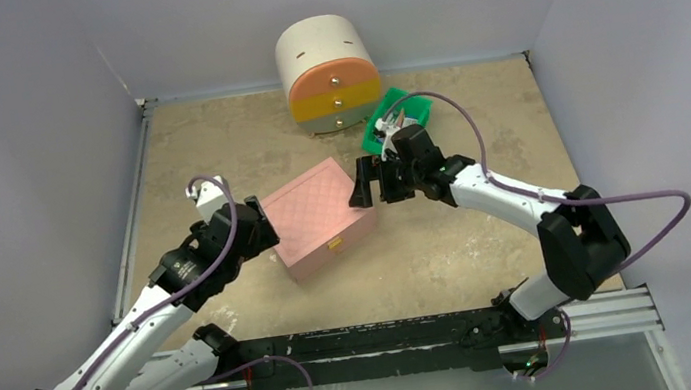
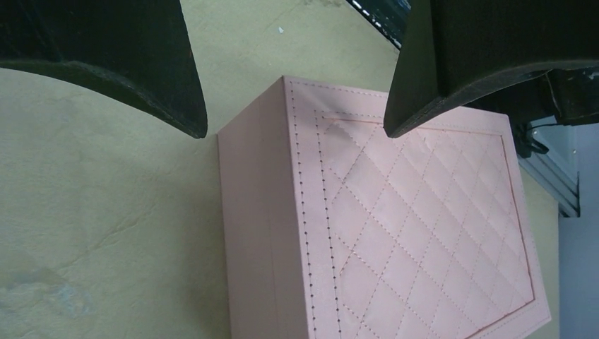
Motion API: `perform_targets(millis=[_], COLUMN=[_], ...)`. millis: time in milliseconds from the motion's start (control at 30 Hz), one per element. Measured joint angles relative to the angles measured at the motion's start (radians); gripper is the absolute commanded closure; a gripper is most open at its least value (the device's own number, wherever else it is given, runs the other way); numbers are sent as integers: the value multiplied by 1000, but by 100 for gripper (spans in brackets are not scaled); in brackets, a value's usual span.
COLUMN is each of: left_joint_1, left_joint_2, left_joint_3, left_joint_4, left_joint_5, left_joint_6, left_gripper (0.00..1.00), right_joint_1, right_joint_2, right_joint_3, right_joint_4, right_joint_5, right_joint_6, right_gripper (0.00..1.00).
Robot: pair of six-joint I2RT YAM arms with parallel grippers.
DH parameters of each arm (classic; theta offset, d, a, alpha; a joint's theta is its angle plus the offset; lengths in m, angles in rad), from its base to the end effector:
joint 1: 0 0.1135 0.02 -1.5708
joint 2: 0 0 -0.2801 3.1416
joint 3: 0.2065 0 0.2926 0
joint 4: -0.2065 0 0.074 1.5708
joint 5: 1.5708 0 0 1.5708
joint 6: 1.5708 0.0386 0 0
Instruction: Organize the mixed jewelry
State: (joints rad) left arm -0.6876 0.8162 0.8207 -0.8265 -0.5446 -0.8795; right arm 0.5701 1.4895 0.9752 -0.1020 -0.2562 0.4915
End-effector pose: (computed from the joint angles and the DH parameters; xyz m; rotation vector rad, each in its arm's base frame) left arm 0.1573 -0.1033 0.3005 -0.4593 2.2067 -0.1782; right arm 0.3036 0.2063 0.2397 -0.2432 2.2903 0.8569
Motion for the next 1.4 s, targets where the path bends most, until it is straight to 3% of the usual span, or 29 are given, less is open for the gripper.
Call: perform_targets(millis=[467, 1000, 1400], left_joint_1=[0, 0, 0], left_joint_2=[-92, -96, -55], left_joint_3=[58, 50, 37], left_joint_4=[9, 79, 128], left_joint_5=[16, 21, 52], left_joint_6=[119, 194, 196], left_gripper=[18, 18, 18], right_joint_1=[-3, -11, 166], right_joint_2=[154, 144, 108], right_joint_3=[12, -74, -101], right_joint_4=[115, 275, 299], right_joint_5=[-175, -182, -148], right_joint_6=[40, 167, 280], right_gripper=[12, 22, 19])
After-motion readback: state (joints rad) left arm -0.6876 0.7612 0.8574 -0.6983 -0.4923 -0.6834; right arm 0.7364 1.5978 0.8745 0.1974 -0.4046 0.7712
